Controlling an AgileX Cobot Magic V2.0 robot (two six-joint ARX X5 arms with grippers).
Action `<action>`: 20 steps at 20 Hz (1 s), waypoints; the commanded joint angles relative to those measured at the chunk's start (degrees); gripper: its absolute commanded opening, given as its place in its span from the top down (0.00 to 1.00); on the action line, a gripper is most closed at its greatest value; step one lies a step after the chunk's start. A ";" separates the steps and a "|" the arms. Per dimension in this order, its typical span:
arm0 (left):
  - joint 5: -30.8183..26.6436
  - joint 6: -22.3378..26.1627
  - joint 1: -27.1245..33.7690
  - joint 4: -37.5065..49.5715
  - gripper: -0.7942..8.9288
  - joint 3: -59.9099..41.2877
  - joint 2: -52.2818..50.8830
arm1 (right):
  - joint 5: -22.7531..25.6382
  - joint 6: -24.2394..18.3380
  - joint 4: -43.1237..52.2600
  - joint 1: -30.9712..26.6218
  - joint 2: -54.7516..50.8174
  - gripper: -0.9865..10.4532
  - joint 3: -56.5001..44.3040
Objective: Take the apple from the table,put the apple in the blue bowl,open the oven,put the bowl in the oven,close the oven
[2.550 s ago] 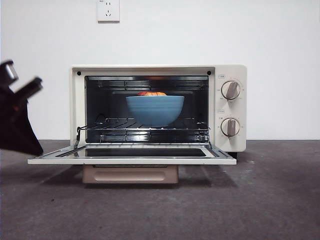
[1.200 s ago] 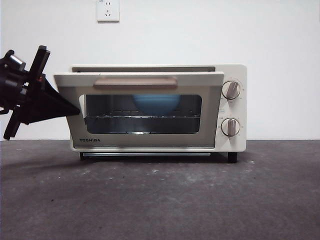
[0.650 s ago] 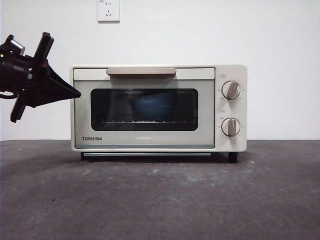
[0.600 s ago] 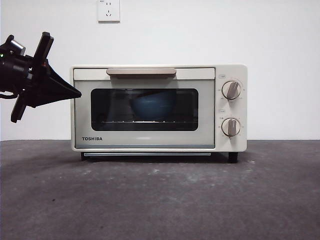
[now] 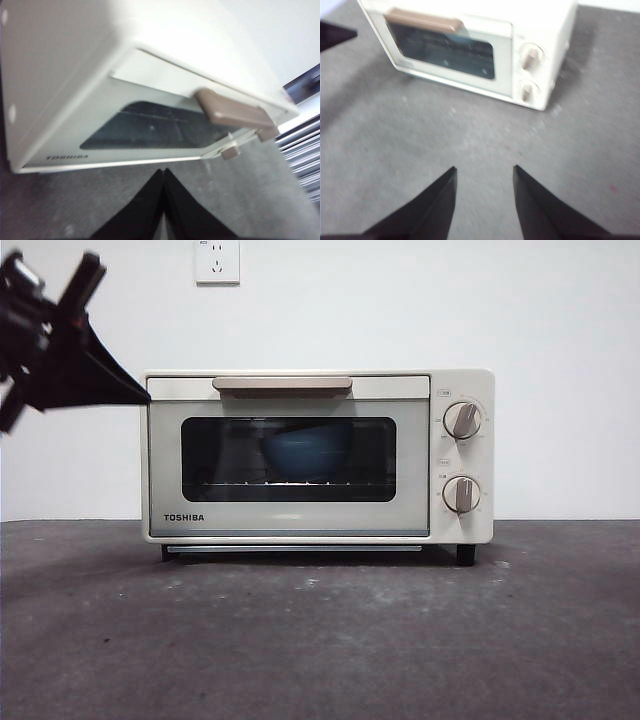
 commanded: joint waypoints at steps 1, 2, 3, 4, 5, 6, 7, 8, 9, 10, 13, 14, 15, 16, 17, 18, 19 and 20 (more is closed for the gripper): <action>-3.96 8.57 -2.10 -6.88 0.91 0.61 -5.53 | -0.22 -1.42 5.40 0.66 -0.13 0.76 -3.04; -5.46 9.73 -2.84 -9.07 0.91 0.61 -7.48 | -0.46 -1.84 7.54 0.66 -0.37 0.76 -4.50; -7.13 10.75 -3.61 -11.15 0.91 0.61 -9.38 | -1.09 -2.32 9.86 0.66 -0.50 0.76 -6.01; -9.25 11.76 -4.70 -13.79 0.91 0.61 -11.93 | -2.10 -2.97 13.79 0.66 -0.92 0.76 -8.52; -10.67 12.37 -5.53 -15.72 0.91 0.61 -13.79 | -2.95 -3.41 16.66 0.66 -1.29 0.76 -10.27; -11.91 12.96 -6.38 -17.53 0.91 0.61 -15.63 | -3.69 -3.91 19.12 0.63 -1.64 0.76 -11.74; -13.55 13.86 -7.56 -19.76 0.91 0.61 -17.97 | -4.37 -4.74 23.47 0.63 -2.29 0.76 -14.19; -14.80 14.34 -8.48 -21.38 0.91 0.61 -19.63 | -4.83 -5.49 26.73 0.63 -2.91 0.76 -16.00; -16.06 14.78 -9.35 -22.99 0.91 0.61 -21.31 | -4.87 -6.16 29.88 0.63 -3.43 0.76 -17.77; -17.70 15.19 -10.54 -24.87 0.91 0.61 -23.30 | -4.87 -6.86 33.59 0.63 -4.09 0.76 -19.91; -21.29 15.63 -13.29 -29.00 0.91 0.61 -27.78 | -4.76 -7.30 40.15 0.63 -4.83 0.77 -24.20; -22.12 15.65 -13.92 -30.10 0.91 0.61 -28.89 | -4.74 -7.41 41.03 0.61 -4.83 0.78 -25.00; -22.80 15.65 -14.56 -31.26 0.91 0.61 -29.97 | -4.74 -7.48 41.55 0.57 -4.83 0.79 -25.64; -23.58 15.65 -15.19 -32.50 0.91 0.61 -31.02 | -4.74 -7.50 41.72 0.57 -4.81 0.81 -26.08; -24.22 15.65 -15.76 -33.66 0.91 0.61 -31.98 | -4.72 -7.54 41.75 0.57 -4.79 0.83 -26.34; -24.61 15.63 -16.17 -34.47 0.91 0.61 -32.68 | -4.74 -7.76 41.75 0.57 -4.79 0.85 -26.43; -24.74 15.65 -16.59 -35.32 0.91 0.61 -33.33 | -4.76 -8.31 41.75 0.57 -4.74 0.89 -26.43; -24.76 15.65 -16.87 -35.89 0.91 0.61 -33.83 | -4.79 -8.79 41.94 0.57 -4.72 0.92 -26.43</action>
